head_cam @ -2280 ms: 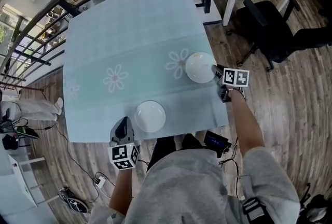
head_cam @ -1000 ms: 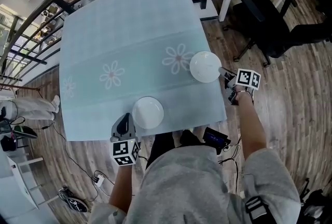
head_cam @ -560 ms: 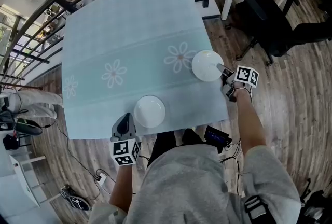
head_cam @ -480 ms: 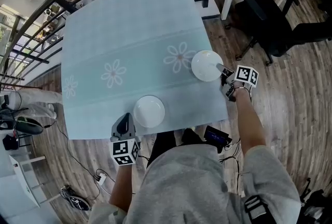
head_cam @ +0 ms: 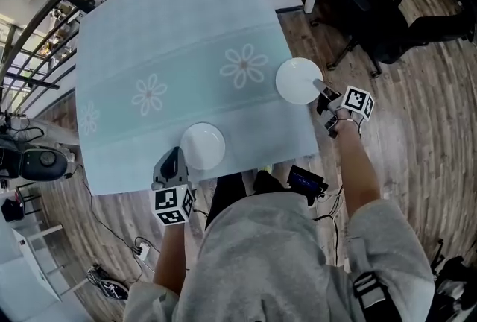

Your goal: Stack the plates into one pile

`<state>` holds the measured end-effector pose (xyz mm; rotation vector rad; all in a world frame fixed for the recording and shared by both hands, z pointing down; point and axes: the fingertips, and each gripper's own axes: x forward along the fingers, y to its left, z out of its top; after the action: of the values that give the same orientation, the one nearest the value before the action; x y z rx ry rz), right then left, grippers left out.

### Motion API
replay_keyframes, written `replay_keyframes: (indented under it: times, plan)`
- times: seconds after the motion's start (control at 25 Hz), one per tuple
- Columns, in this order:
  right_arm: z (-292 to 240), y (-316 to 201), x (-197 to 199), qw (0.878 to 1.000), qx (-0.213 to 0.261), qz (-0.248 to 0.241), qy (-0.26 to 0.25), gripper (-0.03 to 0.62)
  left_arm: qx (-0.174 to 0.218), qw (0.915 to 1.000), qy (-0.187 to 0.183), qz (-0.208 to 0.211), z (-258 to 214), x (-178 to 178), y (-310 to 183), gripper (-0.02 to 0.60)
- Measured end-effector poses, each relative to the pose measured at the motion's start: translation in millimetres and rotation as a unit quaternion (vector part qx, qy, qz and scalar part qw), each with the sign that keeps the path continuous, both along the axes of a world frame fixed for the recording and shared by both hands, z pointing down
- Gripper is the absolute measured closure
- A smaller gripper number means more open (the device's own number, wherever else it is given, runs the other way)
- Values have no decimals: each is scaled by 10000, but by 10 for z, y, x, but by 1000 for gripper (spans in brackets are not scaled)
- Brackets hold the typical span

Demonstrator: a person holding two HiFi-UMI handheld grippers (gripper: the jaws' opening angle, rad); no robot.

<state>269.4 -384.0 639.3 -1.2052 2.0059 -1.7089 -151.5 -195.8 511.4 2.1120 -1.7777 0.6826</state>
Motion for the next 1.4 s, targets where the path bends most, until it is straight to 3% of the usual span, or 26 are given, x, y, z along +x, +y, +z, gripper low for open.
replay_keyframes:
  times: [0.28,0.56,1.0,1.4]
  plan:
    - [-211,241,79,9991,109,219,-358,562,48,10000,40,50,-10,114,12,561]
    - [-383,397,-97,9985,108,269,-455,560,83,9998,135,78,54,191,0,561]
    - [-546,941,-1326,9970,85,-222,-730,560,235,9992,317,49,6,-135,336,561]
    - [-496,1456,-2334,9962,-41,-421,-765,560,199,9973,576,-400,23,-644,1071,561]
